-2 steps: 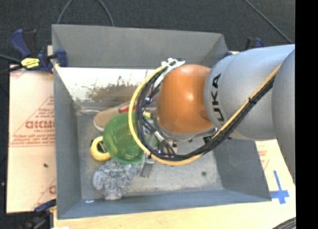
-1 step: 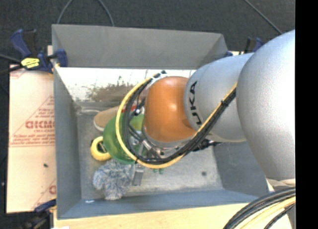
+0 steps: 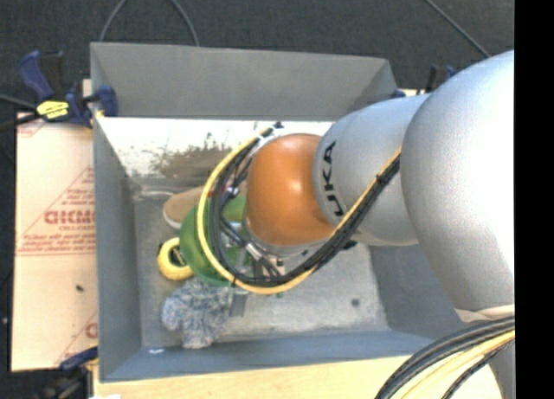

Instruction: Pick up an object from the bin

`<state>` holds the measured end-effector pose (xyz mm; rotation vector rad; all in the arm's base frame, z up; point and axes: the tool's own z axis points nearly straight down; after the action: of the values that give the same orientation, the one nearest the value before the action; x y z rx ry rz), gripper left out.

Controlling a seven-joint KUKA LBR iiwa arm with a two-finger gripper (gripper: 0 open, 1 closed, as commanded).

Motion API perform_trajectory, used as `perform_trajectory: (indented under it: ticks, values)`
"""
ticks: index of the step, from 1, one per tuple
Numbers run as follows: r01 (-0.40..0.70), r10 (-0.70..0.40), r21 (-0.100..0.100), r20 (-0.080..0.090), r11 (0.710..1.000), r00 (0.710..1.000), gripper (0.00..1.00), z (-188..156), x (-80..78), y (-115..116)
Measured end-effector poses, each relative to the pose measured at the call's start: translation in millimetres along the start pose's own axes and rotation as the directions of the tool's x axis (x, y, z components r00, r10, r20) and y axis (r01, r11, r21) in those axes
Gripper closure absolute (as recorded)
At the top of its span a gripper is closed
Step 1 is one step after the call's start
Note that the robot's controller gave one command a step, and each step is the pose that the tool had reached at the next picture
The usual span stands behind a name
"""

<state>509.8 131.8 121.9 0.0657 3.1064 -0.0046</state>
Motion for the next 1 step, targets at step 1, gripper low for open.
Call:
perform_trajectory:
  ticks: [1]
  values:
    - [-0.075, 0.075, 0.001, -0.028, 0.997, 0.997, 0.0, -119.0, -5.0, -23.4]
